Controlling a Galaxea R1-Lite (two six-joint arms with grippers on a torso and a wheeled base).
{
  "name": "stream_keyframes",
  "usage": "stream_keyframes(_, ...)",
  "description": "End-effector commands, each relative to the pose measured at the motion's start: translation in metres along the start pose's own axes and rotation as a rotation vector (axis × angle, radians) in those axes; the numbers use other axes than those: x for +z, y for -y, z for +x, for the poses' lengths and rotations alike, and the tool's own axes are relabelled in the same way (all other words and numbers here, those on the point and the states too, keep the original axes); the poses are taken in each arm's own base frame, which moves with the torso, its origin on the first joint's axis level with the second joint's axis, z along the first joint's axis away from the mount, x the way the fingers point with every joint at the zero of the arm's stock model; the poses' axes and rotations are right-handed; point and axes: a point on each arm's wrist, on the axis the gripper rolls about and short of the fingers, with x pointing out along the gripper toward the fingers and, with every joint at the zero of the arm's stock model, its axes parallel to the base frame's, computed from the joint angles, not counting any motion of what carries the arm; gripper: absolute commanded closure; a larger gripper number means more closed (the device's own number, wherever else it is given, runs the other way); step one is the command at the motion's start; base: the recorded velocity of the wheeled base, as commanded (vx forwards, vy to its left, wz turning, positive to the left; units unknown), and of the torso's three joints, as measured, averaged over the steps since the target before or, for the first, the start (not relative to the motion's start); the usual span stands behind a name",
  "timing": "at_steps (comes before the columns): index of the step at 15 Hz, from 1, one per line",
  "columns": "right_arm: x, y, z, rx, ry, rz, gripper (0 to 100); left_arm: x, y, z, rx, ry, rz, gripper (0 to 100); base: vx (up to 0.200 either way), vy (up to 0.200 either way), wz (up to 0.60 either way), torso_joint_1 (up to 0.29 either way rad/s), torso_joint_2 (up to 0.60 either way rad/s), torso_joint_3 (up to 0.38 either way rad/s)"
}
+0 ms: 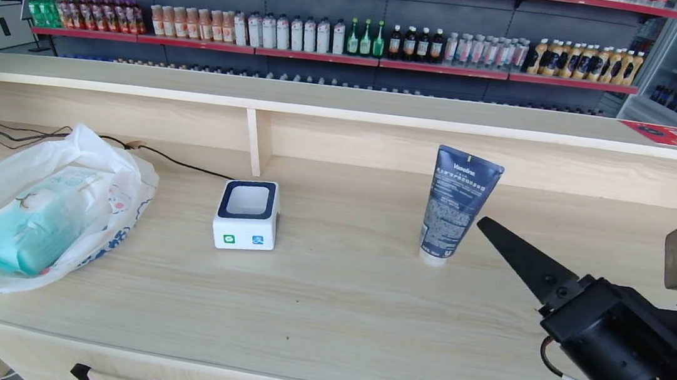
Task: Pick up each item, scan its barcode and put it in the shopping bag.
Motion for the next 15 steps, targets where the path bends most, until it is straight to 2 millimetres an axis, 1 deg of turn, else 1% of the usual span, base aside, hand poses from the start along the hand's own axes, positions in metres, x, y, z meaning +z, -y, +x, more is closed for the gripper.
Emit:
stream_keyframes(1, 0.013, 0.005, -0.018, 0.03, 0.009, -0.075, 0, 0.0, 0.0, 0.0, 0.001, 0.001, 0.0, 0, 0.0, 0.0, 0.0, 0.0, 0.0, 0.0)
stream_keyframes(5, 0.043, 0.059, -0.016, 0.121, -0.102, -0.324, 0, 0.0, 0.0, 0.0, 0.001, 0.001, 0.0, 0, 0.0, 0.0, 0.0, 0.0, 0.0, 0.0)
stream_keyframes(6, 0.053, 0.084, -0.005, 0.133, -0.127, -0.449, 0, 0.0, 0.0, 0.0, 0.001, 0.001, 0.0, 0, 0.0, 0.0, 0.0, 0.0, 0.0, 0.0)
stream_keyframes(7, 0.062, 0.098, 0.011, 0.136, -0.107, -0.541, 0, 0.0, 0.0, 0.0, 0.001, 0.001, 0.0, 0, 0.0, 0.0, 0.0, 0.0, 0.0, 0.0)
stream_keyframes(8, 0.065, 0.103, 0.02, 0.138, -0.093, -0.576, 0, 0.0, 0.0, 0.0, 0.001, 0.001, 0.0, 0, 0.0, 0.0, 0.0, 0.0, 0.0, 0.0)
stream_keyframes(9, 0.071, 0.115, 0.045, 0.154, -0.059, -0.666, 0, 0.0, 0.0, 0.0, 0.001, 0.001, 0.0, 0, 0.0, 0.0, 0.0, 0.0, 0.0, 0.0)
stream_keyframes(10, 0.072, 0.122, 0.054, 0.155, -0.052, -0.701, 0, 0.0, 0.0, 0.0, 0.001, 0.001, 0.0, 0, 0.0, 0.0, 0.0, 0.0, 0.0, 0.0)
stream_keyframes(11, 0.07, 0.127, 0.058, 0.153, -0.058, -0.727, 0, 0.0, 0.0, 0.0, 0.001, 0.001, 0.0, 0, 0.0, 0.0, 0.0, 0.0, 0.0, 0.0)
stream_keyframes(12, 0.07, 0.127, 0.058, 0.153, -0.058, -0.727, 0, 0.0, 0.0, 0.0, 0.001, 0.001, 0.0, 0, 0.0, 0.0, 0.0, 0.0, 0.0, 0.0)
stream_keyframes(13, 0.059, 0.134, 0.054, 0.14, -0.097, -0.762, 0, 0.0, 0.0, 0.0, 0.001, 0.001, 0.0, 0, 0.0, 0.0, 0.0, 0.0, 0.0, 0.0)
stream_keyframes(15, 0.05, 0.138, 0.048, 0.127, -0.135, -0.769, 0, 0.0, 0.0, 0.0, 0.001, 0.001, 0.0, 0, 0.0, 0.0, 0.0, 0.0, 0.0, 0.0)
